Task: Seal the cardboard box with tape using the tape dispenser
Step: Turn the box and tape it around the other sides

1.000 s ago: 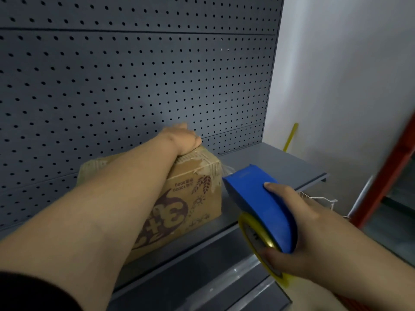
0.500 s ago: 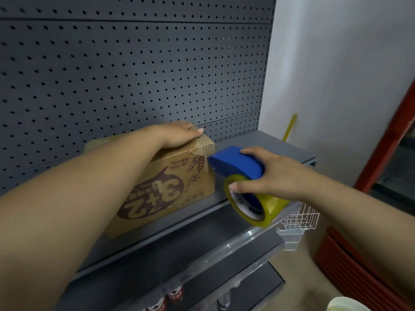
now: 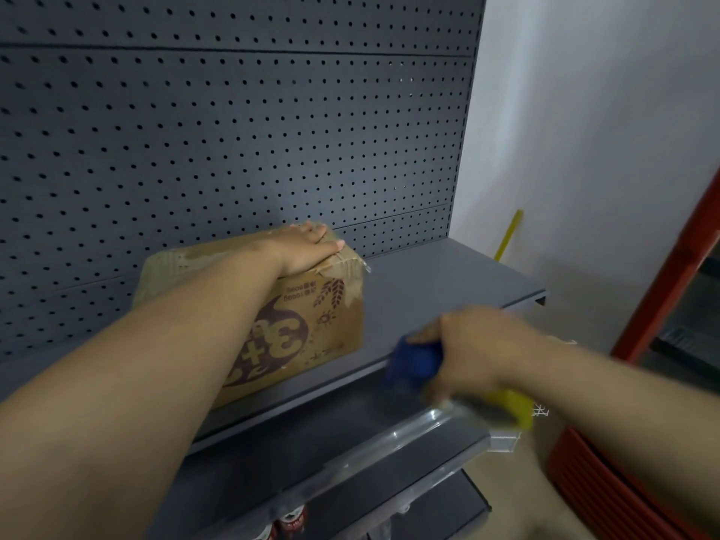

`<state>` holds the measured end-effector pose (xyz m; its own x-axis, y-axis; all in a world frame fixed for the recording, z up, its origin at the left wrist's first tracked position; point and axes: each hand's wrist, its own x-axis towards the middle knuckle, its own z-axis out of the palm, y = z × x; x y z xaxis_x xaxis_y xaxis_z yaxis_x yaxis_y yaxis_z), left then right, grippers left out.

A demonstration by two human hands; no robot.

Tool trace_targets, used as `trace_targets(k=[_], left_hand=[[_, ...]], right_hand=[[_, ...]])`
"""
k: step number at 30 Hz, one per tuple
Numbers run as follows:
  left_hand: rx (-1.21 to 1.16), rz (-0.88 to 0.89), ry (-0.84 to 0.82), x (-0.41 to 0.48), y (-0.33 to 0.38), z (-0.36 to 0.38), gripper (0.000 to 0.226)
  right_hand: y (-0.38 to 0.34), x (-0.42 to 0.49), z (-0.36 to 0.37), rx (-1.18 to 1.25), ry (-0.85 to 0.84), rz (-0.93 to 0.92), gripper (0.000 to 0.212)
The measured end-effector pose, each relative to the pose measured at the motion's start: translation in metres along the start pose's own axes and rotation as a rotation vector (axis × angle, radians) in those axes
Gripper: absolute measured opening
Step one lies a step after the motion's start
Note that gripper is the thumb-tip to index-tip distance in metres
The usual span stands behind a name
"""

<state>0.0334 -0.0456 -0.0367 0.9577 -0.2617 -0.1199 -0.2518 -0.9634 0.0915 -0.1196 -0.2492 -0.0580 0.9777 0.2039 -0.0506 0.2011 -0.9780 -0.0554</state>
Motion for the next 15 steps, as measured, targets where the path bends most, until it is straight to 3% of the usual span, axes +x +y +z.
trace_targets(k=[2, 10, 15], left_hand=[[-0.024, -0.003, -0.009, 0.001, -0.001, -0.001, 0.072], [-0.031, -0.009, 0.058, -0.008, 0.002, 0.000, 0.073], [-0.068, -0.071, 0.139, -0.015, 0.006, 0.000, 0.074]], right_hand=[[-0.001, -0.008, 0.018, 0.115, -0.012, 0.009, 0.069], [0.059, 0.050, -0.017, 0.165, 0.355, 0.159, 0.081], [0.076, 0.111, -0.013, 0.087, 0.298, 0.125, 0.093]])
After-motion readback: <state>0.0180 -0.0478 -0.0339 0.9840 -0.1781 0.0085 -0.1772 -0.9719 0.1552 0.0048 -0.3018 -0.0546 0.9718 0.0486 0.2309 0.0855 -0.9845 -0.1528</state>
